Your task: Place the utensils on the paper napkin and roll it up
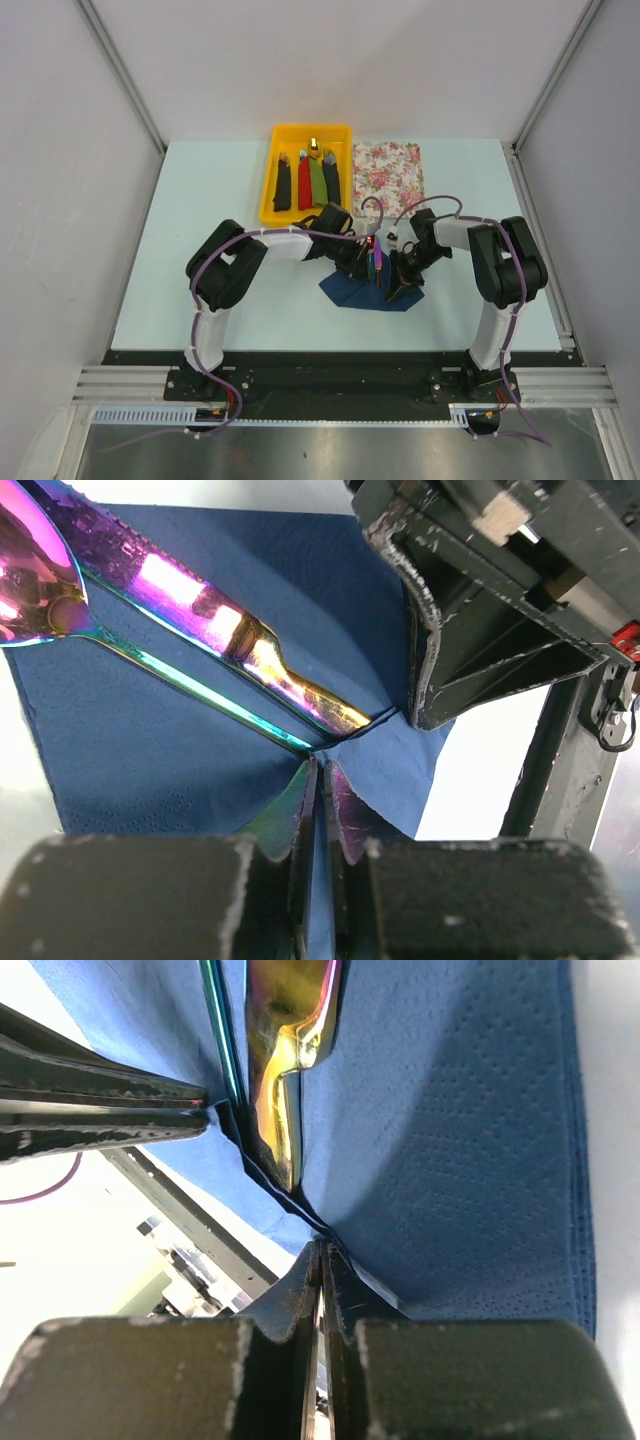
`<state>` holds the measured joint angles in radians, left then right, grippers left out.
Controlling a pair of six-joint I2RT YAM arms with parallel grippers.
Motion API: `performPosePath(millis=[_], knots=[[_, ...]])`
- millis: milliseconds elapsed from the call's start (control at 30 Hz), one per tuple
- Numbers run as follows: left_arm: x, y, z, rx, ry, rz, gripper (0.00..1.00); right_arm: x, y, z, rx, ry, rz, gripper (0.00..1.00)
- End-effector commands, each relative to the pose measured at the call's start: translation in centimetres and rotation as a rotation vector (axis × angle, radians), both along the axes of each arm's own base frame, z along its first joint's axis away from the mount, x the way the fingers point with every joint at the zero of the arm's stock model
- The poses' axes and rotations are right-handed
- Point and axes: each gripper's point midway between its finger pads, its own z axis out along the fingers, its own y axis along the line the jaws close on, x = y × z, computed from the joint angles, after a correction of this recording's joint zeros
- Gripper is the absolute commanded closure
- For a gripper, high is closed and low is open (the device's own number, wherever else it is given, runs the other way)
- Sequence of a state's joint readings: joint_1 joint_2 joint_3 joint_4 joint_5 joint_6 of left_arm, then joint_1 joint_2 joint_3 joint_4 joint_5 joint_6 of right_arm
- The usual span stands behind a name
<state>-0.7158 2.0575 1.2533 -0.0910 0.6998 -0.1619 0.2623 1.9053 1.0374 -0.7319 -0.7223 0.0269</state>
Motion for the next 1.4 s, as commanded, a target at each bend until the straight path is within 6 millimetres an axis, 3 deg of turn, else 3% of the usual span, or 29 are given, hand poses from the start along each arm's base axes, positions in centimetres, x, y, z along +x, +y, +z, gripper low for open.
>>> performPosePath(millis=[0,267,500,733,833,1033,1167,1367], knots=[[0.7,-1.0,0.8,-0.027,-0.014,0.003,0.92,2.6,0.3,1.4,0.004,-0.127,-0.005,0.94],[0.2,-1.1,1.1,-0.046,-0.002,-0.003,0.9,2.9,1.2,2.2,0.028,-0.147,-0.003,0.92],[0.3,-0.9,1.2,-0.048,-0.003,0.003,0.9,2.6,0.9,0.6,-0.018,-0.134,0.015,0.93],[0.0,-0.9,1.8,-0.066,0.007,-0.006,0.71,2.8,0.0,-0.7,-0.096,-0.136,0.022,0.94],[-0.3,-0.8,1.7,-0.07,0.018,-0.01,0.68,2.8,-0.3,-0.8,-0.112,-0.136,0.021,0.94],[-0.4,-0.6,1.0,-0.065,0.03,0.003,0.82,2.9,0.1,-0.1,-0.088,-0.137,0.02,0.94],[-0.1,-0.6,0.6,-0.053,0.031,0.022,0.91,3.3,0.8,1.5,-0.03,-0.156,0.015,0.88],[0.1,-0.5,-0.2,-0.028,0.035,0.035,0.95,3.8,1.2,4.2,0.009,-0.194,0.01,0.77]])
